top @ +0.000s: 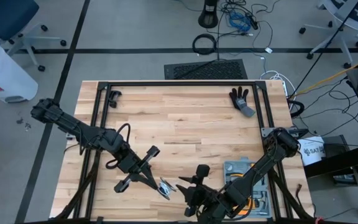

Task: Coil cords
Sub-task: Coil the white cable wire onto the spool

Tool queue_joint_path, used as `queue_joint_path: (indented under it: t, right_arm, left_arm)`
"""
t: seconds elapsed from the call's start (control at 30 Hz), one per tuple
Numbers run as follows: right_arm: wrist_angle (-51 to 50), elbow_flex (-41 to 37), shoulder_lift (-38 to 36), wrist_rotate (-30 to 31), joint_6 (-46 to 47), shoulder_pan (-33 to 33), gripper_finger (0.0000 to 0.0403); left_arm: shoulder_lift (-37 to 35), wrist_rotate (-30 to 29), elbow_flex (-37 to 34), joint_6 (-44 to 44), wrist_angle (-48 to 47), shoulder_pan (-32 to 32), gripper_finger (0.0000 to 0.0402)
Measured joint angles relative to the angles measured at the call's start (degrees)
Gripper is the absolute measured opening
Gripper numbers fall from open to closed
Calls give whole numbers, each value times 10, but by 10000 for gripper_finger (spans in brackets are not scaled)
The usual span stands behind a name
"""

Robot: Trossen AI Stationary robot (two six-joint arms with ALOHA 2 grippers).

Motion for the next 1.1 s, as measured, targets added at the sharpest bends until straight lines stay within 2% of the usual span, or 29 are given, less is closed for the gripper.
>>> queue_joint_path:
  t: [0.33, 0.63, 0.73, 0.93, 1.1]
  right_arm:
    - [-1, 0, 1, 25, -5, -1, 116]
    - [0, 0, 1, 25, -13, -6, 7]
    - [2, 0, 0, 20, -13, -1, 5]
    - [11, 27, -8, -70, -43, 20, 1]
    - [90, 29, -8, -65, -116, 32, 1]
  left_arm:
    - [0, 0, 0, 0, -1, 0, 2]
    - [0, 0, 0, 0, -1, 0, 2]
    - [0, 0, 0, 0, -13, 0, 2]
    - [-10, -27, 0, 5, -72, 10, 2]
    - [-24, -71, 0, 0, -142, 25, 2]
